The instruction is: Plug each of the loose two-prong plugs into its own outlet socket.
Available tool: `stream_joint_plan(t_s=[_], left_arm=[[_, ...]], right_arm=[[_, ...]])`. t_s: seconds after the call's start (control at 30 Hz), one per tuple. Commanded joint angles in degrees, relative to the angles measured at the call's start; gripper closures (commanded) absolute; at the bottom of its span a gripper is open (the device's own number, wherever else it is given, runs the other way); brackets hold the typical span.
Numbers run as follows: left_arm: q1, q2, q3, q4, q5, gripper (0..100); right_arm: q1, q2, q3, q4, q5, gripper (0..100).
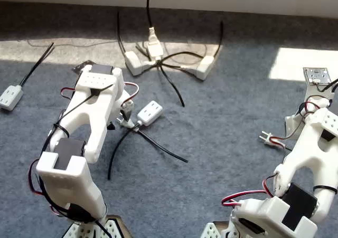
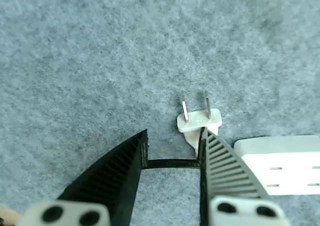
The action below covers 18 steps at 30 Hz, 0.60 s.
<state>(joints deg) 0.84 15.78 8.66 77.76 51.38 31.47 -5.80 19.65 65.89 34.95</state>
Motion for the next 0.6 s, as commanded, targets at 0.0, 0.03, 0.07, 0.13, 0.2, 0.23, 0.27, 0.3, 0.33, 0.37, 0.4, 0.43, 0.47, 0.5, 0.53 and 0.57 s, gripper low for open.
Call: stream_joint_plan(t_s=[0.0, 0.03, 0.07, 0.13, 0.2, 0.23, 0.27, 0.3, 0.33, 0.37, 0.4, 0.43, 0.47, 0.5, 0.53, 0.57], left_arm=[[4.3, -2.7, 1.6, -4.7, 0.6, 82], [5.2, -2.7, 2.1, -6.1, 0.6, 83], [6.1, -2.7, 2.4, -7.3, 0.6, 83], [7.3, -2.7, 2.9, -9.1, 0.6, 83], [8.0, -2.6, 3.0, -10.5, 0.6, 83], [8.0, -2.6, 3.1, -10.8, 0.6, 83], [8.0, -2.6, 3.1, -10.9, 0.6, 83], [7.8, -2.6, 3.1, -11.0, 0.6, 83], [7.5, -2.6, 3.1, -10.9, 0.6, 83], [7.2, -2.6, 3.0, -10.9, 0.4, 84], [6.4, -2.6, 2.9, -11.0, 0.3, 86], [5.5, -2.6, 2.9, -11.1, 0.3, 89], [4.5, -2.6, 2.9, -11.2, 0.1, 91], [3.6, -2.6, 2.9, -11.3, -0.7, 93], [2.9, -2.6, 3.0, -11.7, -2.2, 94], [2.2, -2.6, 3.1, -12.3, -3.9, 94]], right_arm=[[-0.3, -2.2, -0.4, -0.8, 0.6, 83.1], [-0.3, -2.2, -0.4, -0.8, 0.6, 83.1], [-0.3, -2.2, -0.4, -0.8, 0.6, 83.1], [-0.3, -2.2, -0.4, -0.7, 0.6, 83.1], [-0.2, -2.2, -0.4, -0.6, 0.6, 83.1], [-0.1, -2.2, -0.4, -0.5, 0.6, 83.1], [-0.1, -2.2, -0.4, -0.5, 0.6, 83.1], [0.0, -2.2, -0.4, -0.5, 0.6, 83.1], [0.0, -2.2, -0.4, -0.5, 0.6, 83.1], [0.0, -2.2, -0.4, -0.5, 0.6, 83.1], [0.2, -2.2, -0.4, -0.5, 0.6, 83.1], [0.3, -2.2, -0.4, -0.5, 0.6, 83.1], [0.4, -2.2, -0.4, -0.5, 0.6, 83.1], [0.4, -2.2, -0.4, -0.5, 0.6, 83.1], [0.4, -2.2, -0.4, -0.5, 0.6, 83.1], [0.4, -2.2, -0.4, -0.5, 0.6, 83.1]])
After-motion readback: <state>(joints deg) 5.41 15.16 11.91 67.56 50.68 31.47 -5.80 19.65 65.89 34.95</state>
